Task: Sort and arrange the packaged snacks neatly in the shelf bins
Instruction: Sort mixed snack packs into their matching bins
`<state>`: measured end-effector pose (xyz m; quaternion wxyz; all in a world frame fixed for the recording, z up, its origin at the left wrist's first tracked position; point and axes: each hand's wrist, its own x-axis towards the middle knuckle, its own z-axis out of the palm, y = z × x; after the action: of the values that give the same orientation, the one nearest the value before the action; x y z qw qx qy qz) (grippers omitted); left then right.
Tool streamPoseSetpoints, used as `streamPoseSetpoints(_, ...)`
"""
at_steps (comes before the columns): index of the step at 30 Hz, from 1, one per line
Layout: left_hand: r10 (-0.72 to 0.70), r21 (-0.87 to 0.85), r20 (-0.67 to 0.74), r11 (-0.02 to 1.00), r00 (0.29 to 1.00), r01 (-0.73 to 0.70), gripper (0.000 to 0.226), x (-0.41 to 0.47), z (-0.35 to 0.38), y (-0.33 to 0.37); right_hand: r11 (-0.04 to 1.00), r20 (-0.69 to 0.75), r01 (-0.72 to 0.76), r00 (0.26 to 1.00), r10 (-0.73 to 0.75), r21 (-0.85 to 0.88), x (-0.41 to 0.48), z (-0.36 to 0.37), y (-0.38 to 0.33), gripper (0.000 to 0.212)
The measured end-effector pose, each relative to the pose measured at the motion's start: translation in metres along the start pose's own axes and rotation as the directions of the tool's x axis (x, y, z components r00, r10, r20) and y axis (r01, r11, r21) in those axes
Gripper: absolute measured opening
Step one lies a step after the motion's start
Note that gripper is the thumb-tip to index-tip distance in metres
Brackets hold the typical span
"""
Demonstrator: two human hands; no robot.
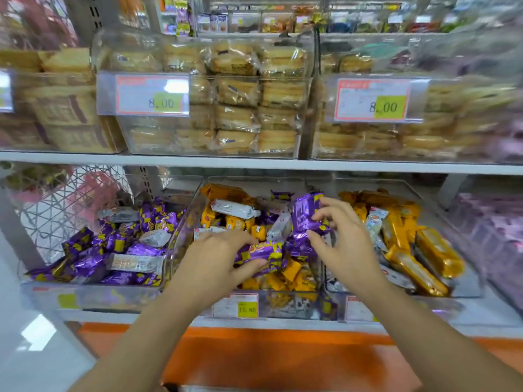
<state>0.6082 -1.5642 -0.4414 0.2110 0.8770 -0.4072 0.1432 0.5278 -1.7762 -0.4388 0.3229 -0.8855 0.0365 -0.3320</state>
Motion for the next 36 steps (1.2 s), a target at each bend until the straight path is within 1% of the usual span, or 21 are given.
streamPoseSetpoints(2,-0.02,-0.049,-0.104,0.999,0.994,0.015,0.043,0.01,-0.002,0.018,1.0,-0.076,0.004,0.997,-0.002,0.021,-0.007,-0.013,0.006,0.024)
streamPoseSetpoints(3,-0.039,-0.079,-0.111,0.996,0.993,0.03,0.039,0.016,-0.001,0.029,1.0,-0.115,-0.003,0.993,0.006,0.029,-0.01,-0.019,0.011,0.022)
streamPoseSetpoints(6,-0.071,-0.213,-0.103,0.976,0.992,0.048,0.038,0.037,0.014,0.062,0.999,-0.175,-0.04,0.984,0.041,0.01,-0.023,-0.043,0.03,0.019)
streamPoseSetpoints(8,-0.078,-0.287,-0.091,0.957,0.993,0.049,0.039,0.049,0.028,0.083,0.996,-0.208,-0.075,0.976,0.064,-0.042,-0.03,-0.058,0.044,0.025)
streamPoseSetpoints(10,-0.074,-0.304,-0.056,0.951,0.996,0.053,0.041,0.059,0.043,0.102,0.991,-0.227,-0.092,0.972,0.069,-0.094,-0.037,-0.069,0.062,0.034)
streamPoseSetpoints(12,-0.069,-0.305,-0.034,0.951,0.997,0.055,0.041,0.067,0.055,0.115,0.99,-0.122,-0.11,0.987,0.1,-0.084,-0.042,-0.077,0.077,0.041)
streamPoseSetpoints(14,-0.081,-0.304,-0.059,0.951,0.995,0.059,0.039,0.071,0.064,0.118,0.985,0.078,-0.168,0.982,0.172,-0.05,-0.046,-0.082,0.081,0.041)
streamPoseSetpoints(15,-0.082,-0.282,-0.068,0.958,0.994,0.06,0.038,0.072,0.068,0.12,0.982,0.147,-0.185,0.971,0.19,-0.047,-0.047,-0.086,0.084,0.038)
streamPoseSetpoints(16,-0.073,-0.233,-0.072,0.971,0.995,0.055,0.039,0.073,0.072,0.12,0.981,0.163,-0.182,0.968,0.189,-0.059,-0.047,-0.091,0.087,0.033)
streamPoseSetpoints(17,-0.051,-0.154,-0.072,0.987,0.996,0.04,0.04,0.073,0.075,0.12,0.983,0.13,-0.171,0.975,0.179,-0.074,-0.046,-0.097,0.089,0.027)
streamPoseSetpoints(19,0.006,0.017,-0.052,1.0,0.999,-0.005,0.046,0.073,0.079,0.12,0.969,0.02,-0.166,0.985,0.172,-0.182,-0.046,-0.108,0.101,0.013)
streamPoseSetpoints(20,0.029,0.059,-0.044,0.998,0.999,-0.026,0.048,0.072,0.08,0.12,0.949,0.011,-0.19,0.98,0.199,-0.253,-0.047,-0.113,0.107,0.016)
streamPoseSetpoints(21,0.044,0.073,-0.035,0.996,0.998,-0.041,0.049,0.072,0.081,0.12,0.921,0.042,-0.228,0.966,0.254,-0.317,-0.049,-0.116,0.112,0.026)
streamPoseSetpoints(23,0.062,0.067,-0.015,0.996,0.998,-0.061,0.047,0.071,0.082,0.119,0.871,0.147,-0.29,0.916,0.373,-0.397,-0.052,-0.118,0.116,0.042)
streamPoseSetpoints(26,0.091,0.026,0.093,0.995,0.992,-0.094,0.035,0.072,0.082,0.116,0.832,0.193,-0.31,0.88,0.435,-0.46,-0.05,-0.114,0.116,0.044)
streamPoseSetpoints(27,0.1,0.003,0.141,0.995,0.985,-0.101,0.031,0.072,0.081,0.114,0.84,0.172,-0.319,0.888,0.427,-0.438,-0.048,-0.113,0.116,0.04)
streamPoseSetpoints(29,0.112,-0.026,0.198,0.994,0.974,-0.109,0.029,0.073,0.078,0.113,0.87,0.034,-0.336,0.927,0.372,-0.361,-0.044,-0.113,0.114,0.027)
streamPoseSetpoints(31,0.107,-0.029,0.183,0.994,0.977,-0.104,0.03,0.074,0.074,0.109,0.898,-0.145,-0.352,0.935,0.324,-0.265,-0.04,-0.117,0.105,0.029)
streamPoseSetpoints(32,0.104,-0.039,0.149,0.994,0.983,-0.099,0.032,0.073,0.071,0.108,0.915,-0.196,-0.348,0.93,0.311,-0.203,-0.038,-0.118,0.098,0.033)
streamPoseSetpoints(34,0.08,-0.162,0.094,0.985,0.992,-0.064,0.043,0.07,0.064,0.11,0.953,-0.196,-0.287,0.944,0.264,-0.095,-0.035,-0.112,0.078,0.037)
streamPoseSetpoints(36,0.053,-0.391,0.134,0.92,0.99,0.004,0.056,0.066,0.055,0.117,0.982,-0.098,-0.19,0.977,0.187,-0.024,-0.033,-0.097,0.057,0.037)
